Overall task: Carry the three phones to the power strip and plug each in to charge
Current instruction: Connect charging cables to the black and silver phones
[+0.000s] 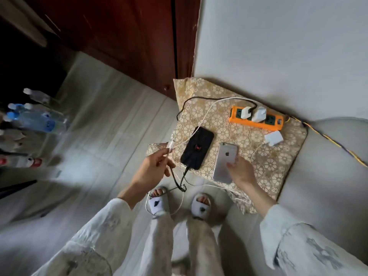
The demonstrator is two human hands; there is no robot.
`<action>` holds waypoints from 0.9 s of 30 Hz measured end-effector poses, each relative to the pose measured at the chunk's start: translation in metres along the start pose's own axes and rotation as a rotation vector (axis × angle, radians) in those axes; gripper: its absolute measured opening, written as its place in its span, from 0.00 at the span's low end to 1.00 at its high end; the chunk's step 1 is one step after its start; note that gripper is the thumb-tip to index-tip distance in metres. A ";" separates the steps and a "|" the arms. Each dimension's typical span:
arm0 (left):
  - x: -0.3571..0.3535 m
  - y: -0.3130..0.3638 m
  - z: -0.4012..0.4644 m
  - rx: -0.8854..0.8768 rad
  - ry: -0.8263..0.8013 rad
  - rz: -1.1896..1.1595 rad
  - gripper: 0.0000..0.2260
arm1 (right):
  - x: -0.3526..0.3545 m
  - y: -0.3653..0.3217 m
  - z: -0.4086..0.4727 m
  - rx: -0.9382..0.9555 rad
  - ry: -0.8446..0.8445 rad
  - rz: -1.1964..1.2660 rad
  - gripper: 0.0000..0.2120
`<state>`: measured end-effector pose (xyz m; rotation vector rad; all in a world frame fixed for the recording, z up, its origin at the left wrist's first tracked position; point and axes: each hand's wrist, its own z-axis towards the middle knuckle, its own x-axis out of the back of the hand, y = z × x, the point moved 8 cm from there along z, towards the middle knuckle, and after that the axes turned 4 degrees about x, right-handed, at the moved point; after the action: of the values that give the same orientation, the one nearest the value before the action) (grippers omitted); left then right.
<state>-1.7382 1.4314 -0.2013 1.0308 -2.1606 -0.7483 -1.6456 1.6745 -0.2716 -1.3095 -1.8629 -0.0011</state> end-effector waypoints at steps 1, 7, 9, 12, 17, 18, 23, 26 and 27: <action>-0.004 -0.012 0.005 -0.005 0.018 0.013 0.13 | -0.007 0.009 0.011 -0.033 0.015 -0.004 0.16; -0.020 -0.060 0.008 0.008 0.051 0.069 0.10 | -0.036 0.025 0.043 -0.178 0.128 -0.191 0.45; -0.025 -0.064 0.007 0.065 0.018 0.004 0.14 | -0.038 0.026 0.043 -0.211 0.166 -0.246 0.48; -0.031 -0.064 0.003 0.083 0.022 -0.037 0.14 | -0.041 0.028 0.045 -0.261 0.159 -0.203 0.48; -0.039 -0.063 -0.005 0.090 0.052 -0.044 0.06 | -0.036 0.032 0.048 -0.324 0.081 -0.147 0.47; -0.041 -0.061 -0.007 0.086 0.050 -0.047 0.06 | -0.034 0.034 0.046 -0.325 0.077 -0.164 0.47; -0.042 -0.042 -0.022 0.051 0.063 -0.012 0.07 | -0.023 0.027 0.015 -0.398 0.011 0.486 0.29; -0.037 -0.010 -0.042 0.004 0.059 -0.002 0.08 | -0.011 -0.004 -0.028 -0.495 -0.158 0.976 0.15; -0.034 0.005 -0.050 -0.026 0.060 0.004 0.08 | -0.001 -0.018 -0.041 -0.485 -0.197 1.066 0.16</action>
<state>-1.6870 1.4505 -0.1754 1.0220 -2.0958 -0.7325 -1.6339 1.6474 -0.2381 -2.5772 -1.1211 0.2539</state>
